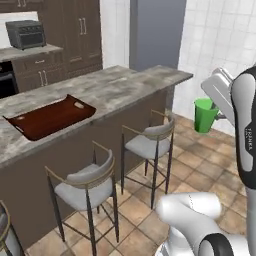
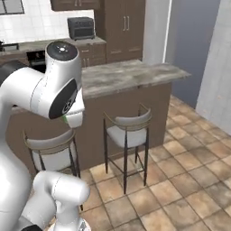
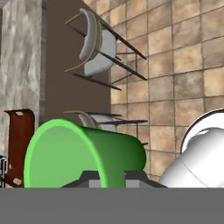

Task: There is a tray on the dining counter. Grab the cup, mug, and pitcher and place them on the tray. The pitcher may be placed next to the tray if it cannot fit the tray.

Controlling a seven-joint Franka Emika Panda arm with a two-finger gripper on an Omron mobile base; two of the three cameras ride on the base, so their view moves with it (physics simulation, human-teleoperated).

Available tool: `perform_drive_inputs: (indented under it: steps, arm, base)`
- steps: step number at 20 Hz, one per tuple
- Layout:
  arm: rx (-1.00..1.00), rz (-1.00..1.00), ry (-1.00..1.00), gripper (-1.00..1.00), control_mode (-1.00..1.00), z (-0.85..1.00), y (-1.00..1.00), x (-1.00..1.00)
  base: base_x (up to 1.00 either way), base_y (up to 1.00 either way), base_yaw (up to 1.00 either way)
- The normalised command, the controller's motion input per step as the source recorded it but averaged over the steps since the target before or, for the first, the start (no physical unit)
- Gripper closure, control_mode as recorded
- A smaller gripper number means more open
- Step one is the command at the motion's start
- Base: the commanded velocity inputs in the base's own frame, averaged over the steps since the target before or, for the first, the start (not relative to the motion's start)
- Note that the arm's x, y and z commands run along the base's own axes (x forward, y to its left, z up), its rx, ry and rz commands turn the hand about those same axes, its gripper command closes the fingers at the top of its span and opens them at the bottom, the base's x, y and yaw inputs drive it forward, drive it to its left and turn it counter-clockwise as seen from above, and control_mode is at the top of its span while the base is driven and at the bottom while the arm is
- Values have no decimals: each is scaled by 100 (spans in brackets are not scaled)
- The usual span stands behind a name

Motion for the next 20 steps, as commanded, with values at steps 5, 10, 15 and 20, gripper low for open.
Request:
perform_drive_inputs:
  steps: [5,10,15,20]
  arm:
    - [0,0,0,100,100,0,0,0]
    - [0,0,0,100,100,0,0,0]
    - [0,0,0,100,100,0,0,0]
    - [0,0,0,100,100,0,0,0]
  base:
    - [42,0,73]
    - [30,0,74]
    - [37,0,63]
    - [60,-28,22]
